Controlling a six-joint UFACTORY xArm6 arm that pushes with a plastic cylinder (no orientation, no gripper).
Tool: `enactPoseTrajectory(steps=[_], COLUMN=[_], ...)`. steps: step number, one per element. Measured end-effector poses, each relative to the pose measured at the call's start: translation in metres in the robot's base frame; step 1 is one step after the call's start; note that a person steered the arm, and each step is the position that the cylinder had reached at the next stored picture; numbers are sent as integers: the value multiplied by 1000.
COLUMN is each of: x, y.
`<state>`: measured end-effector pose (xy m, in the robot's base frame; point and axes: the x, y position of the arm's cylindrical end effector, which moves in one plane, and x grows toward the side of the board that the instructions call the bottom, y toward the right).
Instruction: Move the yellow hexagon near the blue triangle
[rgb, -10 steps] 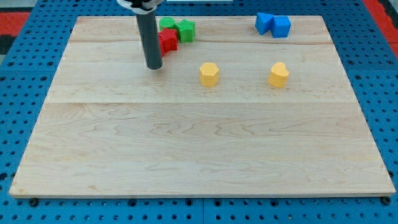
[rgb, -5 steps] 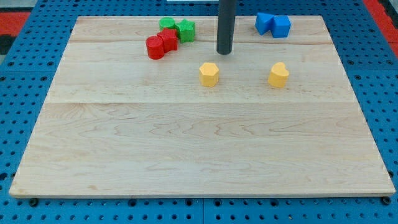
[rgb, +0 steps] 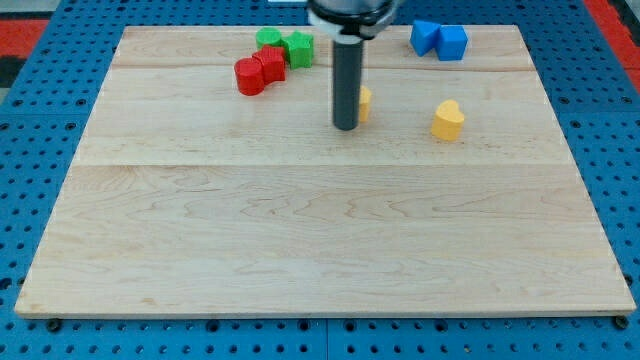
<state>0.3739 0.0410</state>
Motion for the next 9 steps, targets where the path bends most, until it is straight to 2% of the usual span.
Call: enactPoseTrajectory(steps=[2, 3, 5, 6, 7, 8, 9], x=[-55, -54, -77, -72, -70, -100, -106], y=[2, -29, 58, 47, -3, 26, 64])
